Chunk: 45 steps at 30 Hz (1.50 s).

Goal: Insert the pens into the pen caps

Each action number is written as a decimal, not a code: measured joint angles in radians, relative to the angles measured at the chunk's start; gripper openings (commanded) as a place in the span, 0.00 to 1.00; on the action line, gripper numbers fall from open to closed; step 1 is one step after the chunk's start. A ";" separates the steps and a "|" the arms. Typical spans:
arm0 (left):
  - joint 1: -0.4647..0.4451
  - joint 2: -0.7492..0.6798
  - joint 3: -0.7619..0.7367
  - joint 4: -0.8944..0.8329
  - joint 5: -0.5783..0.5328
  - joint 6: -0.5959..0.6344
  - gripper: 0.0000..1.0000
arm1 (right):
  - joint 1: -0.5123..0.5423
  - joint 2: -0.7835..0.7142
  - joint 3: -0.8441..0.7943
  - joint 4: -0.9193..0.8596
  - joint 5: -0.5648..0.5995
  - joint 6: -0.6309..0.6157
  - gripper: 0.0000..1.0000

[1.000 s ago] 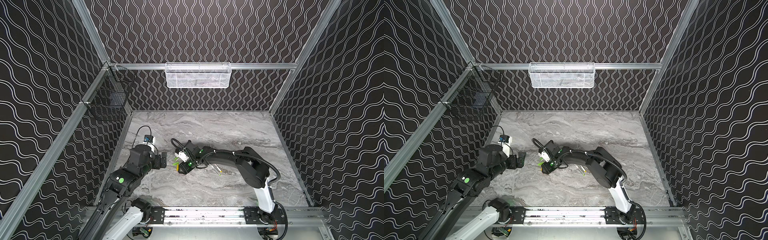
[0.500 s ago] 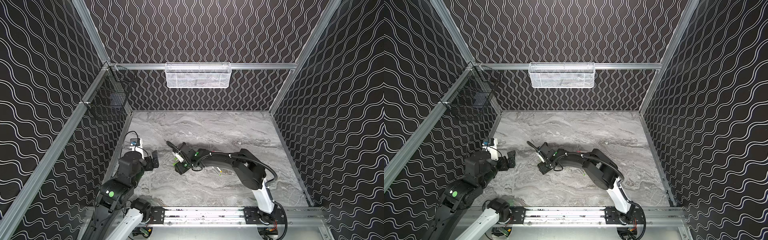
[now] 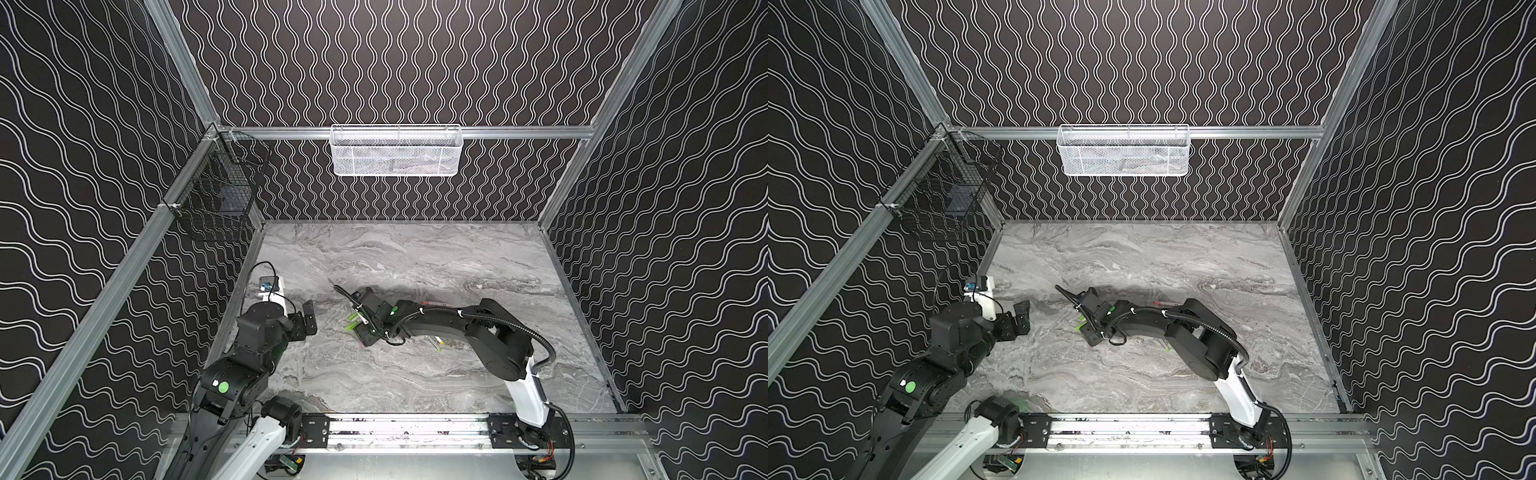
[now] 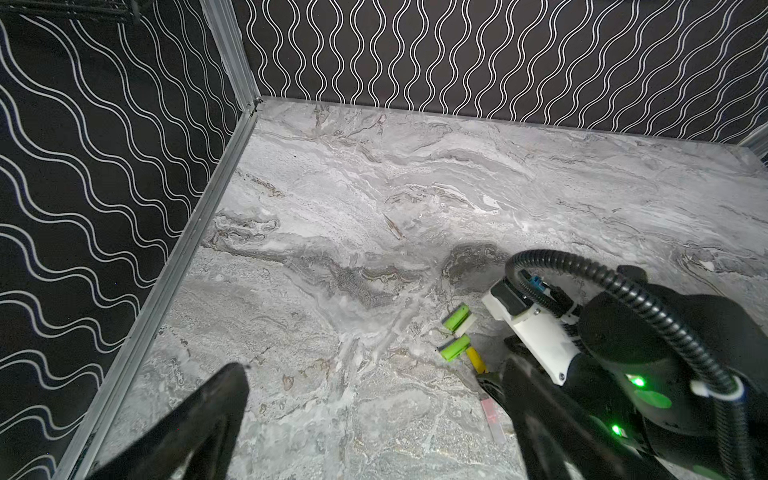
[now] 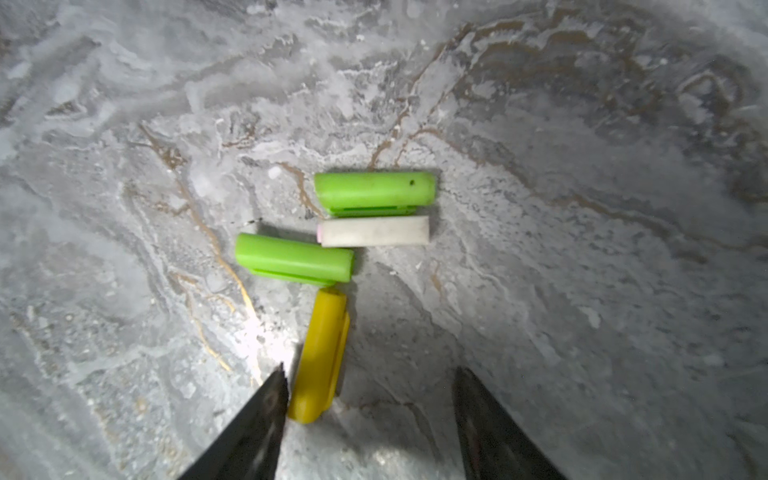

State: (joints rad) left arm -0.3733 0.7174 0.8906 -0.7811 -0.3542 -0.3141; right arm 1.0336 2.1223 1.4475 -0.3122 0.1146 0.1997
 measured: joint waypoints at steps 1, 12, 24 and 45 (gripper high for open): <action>0.000 0.000 0.000 0.000 0.000 0.000 0.98 | 0.000 -0.003 -0.005 -0.001 0.007 -0.002 0.65; 0.008 0.008 0.000 0.000 0.005 0.000 0.99 | -0.003 -0.025 -0.023 -0.018 -0.031 -0.035 0.66; 0.010 0.007 -0.001 0.000 0.012 0.000 0.98 | -0.002 0.027 0.058 -0.026 -0.100 -0.058 0.66; 0.035 0.011 -0.002 0.001 0.042 0.000 0.99 | 0.005 0.000 -0.014 0.012 -0.056 -0.086 0.66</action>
State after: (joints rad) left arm -0.3386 0.7280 0.8886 -0.7799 -0.3122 -0.3138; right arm 1.0382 2.1227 1.4334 -0.3004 0.0589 0.1135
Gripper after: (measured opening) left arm 0.986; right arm 0.655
